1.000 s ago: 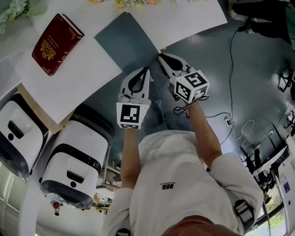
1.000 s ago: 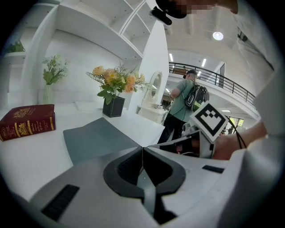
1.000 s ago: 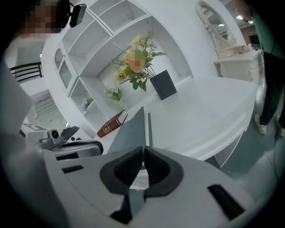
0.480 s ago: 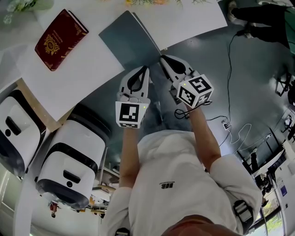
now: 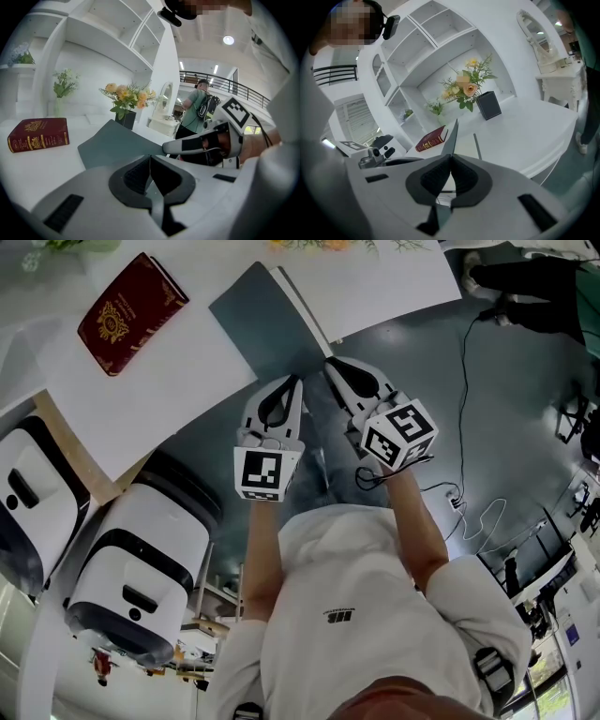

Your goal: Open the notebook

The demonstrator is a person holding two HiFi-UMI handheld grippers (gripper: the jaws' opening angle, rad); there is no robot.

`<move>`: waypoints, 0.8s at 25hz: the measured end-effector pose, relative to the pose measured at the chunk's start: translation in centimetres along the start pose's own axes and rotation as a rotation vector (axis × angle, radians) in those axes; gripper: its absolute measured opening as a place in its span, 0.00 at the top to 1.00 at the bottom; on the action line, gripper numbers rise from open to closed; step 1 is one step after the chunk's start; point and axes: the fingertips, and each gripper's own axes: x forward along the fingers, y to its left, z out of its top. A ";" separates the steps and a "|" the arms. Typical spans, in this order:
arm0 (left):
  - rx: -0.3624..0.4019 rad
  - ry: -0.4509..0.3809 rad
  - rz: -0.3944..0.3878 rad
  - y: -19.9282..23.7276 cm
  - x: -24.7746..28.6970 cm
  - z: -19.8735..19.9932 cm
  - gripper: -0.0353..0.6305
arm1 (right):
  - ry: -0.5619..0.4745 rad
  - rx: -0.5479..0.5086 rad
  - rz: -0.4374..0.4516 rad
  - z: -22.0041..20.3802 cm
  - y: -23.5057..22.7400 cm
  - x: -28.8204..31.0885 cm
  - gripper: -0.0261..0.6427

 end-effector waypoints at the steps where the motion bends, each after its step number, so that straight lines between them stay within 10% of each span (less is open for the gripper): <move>1: 0.000 -0.003 0.004 0.1 -0.1 0.0 0.95 | -0.001 -0.004 0.004 0.1 0.2 0.0 0.96; 20: -0.029 -0.054 0.080 1.4 -3.8 0.8 0.95 | -0.014 -0.088 0.114 1.7 5.7 -0.1 0.96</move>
